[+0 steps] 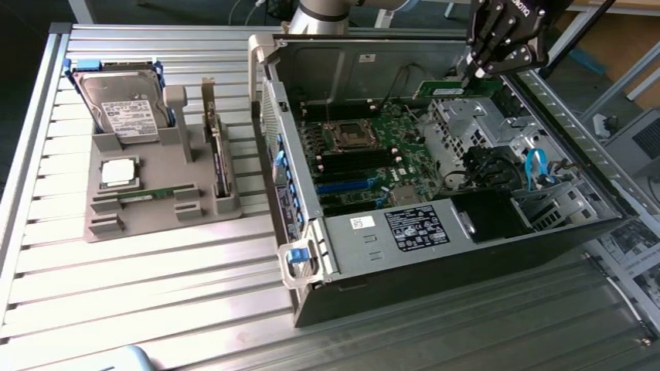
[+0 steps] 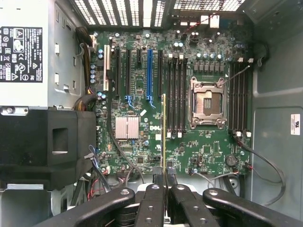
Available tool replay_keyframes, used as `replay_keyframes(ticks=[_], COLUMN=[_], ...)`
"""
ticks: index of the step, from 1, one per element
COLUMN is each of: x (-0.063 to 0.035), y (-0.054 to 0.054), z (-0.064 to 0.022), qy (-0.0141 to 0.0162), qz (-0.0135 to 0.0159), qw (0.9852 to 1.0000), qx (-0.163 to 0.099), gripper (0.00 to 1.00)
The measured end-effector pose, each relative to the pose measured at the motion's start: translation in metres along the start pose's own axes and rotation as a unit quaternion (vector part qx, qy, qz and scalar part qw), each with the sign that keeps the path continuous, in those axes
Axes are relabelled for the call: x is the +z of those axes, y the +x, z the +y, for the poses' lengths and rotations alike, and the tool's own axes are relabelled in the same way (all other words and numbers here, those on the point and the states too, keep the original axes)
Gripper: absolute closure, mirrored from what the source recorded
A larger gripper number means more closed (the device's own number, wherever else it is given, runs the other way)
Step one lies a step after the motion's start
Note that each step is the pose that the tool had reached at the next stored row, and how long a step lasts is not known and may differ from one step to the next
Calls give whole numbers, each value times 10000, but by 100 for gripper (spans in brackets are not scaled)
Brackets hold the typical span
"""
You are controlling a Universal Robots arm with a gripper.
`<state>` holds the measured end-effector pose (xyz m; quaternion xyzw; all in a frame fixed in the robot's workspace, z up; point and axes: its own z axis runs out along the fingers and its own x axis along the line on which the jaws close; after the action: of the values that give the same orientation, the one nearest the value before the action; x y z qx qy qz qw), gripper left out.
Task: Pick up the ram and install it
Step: 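Insert the ram into the slot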
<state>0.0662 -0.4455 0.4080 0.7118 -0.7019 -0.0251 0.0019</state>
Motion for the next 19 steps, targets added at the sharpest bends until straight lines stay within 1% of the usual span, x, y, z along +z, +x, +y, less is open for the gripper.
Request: replay_keyframes(ticks=[19], x=[45], y=[1], z=[-2], qy=[0], qz=[0], qw=[10000], qx=[0], gripper=[88])
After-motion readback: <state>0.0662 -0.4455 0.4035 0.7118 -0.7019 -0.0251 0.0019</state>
